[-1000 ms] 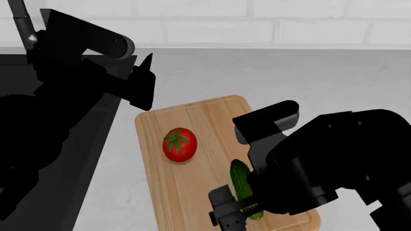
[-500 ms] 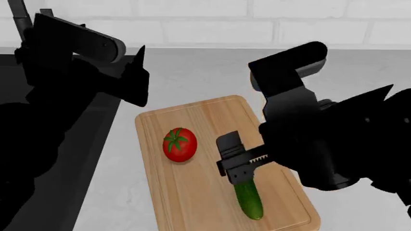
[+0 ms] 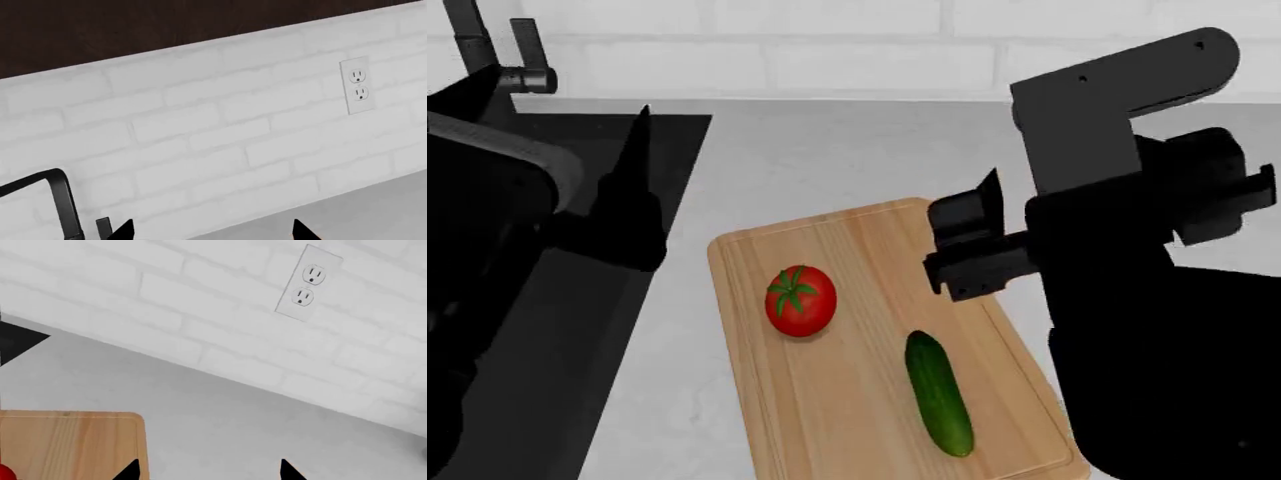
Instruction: Pick the vegetables from the sink and place them on the cutting board.
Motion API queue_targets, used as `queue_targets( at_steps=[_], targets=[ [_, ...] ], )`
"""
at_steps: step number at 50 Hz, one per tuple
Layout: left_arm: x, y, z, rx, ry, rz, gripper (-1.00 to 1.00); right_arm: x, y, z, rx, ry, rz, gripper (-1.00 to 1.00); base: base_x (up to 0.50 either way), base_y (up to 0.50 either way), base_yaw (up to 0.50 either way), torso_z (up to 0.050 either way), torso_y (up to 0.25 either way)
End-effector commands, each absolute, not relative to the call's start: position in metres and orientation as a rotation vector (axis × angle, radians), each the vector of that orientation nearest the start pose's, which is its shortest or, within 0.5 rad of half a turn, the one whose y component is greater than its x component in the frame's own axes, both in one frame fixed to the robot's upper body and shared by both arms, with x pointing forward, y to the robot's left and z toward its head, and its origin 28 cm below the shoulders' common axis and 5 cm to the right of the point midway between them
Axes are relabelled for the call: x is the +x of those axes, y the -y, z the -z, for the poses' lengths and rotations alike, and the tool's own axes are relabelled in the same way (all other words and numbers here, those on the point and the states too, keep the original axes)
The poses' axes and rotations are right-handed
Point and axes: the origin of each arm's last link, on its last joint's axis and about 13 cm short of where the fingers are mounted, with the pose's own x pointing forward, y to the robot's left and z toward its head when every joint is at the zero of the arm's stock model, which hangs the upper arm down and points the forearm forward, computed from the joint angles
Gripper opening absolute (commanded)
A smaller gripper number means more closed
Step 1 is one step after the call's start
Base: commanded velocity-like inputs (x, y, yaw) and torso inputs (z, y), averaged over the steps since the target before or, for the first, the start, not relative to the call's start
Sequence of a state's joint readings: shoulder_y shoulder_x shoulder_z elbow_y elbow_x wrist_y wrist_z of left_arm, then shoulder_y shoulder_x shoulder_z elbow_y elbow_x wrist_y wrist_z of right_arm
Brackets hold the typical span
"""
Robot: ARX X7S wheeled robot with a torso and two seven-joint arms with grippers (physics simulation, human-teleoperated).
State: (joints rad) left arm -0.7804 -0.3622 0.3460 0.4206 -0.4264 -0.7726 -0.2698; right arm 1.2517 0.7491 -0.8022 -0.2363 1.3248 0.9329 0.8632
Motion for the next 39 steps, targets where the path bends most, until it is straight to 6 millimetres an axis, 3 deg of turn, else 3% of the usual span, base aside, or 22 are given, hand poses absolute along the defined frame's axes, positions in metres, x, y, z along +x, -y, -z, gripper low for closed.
queue_targets(
  at_steps=[1,23,30,39],
  targets=[
    [0.258,-0.202,-0.218,0.163,0.324,0.136,1.0,0.262,0.117,-0.254,-0.253,0.064,0.067,1.0,0.0,0.0,0.0,0.0,0.0],
    [0.211,-0.204,-0.223,0.166,0.463,0.024,1.0,0.213,0.11,-0.238,-0.163,0.255,0.064,1.0,0.0,0.0,0.0,0.0,0.0],
    [0.193,-0.203,-0.216,0.128,0.517,0.076,1.0,0.201,0.109,-0.232,-0.182,0.295,0.079,1.0,0.0,0.0,0.0,0.0,0.0],
    [0.186,-0.207,-0.221,0.052,0.592,0.057,1.0,0.181,0.11,-0.232,-0.1,0.362,0.096,1.0,0.0,0.0,0.0,0.0,0.0]
  ],
)
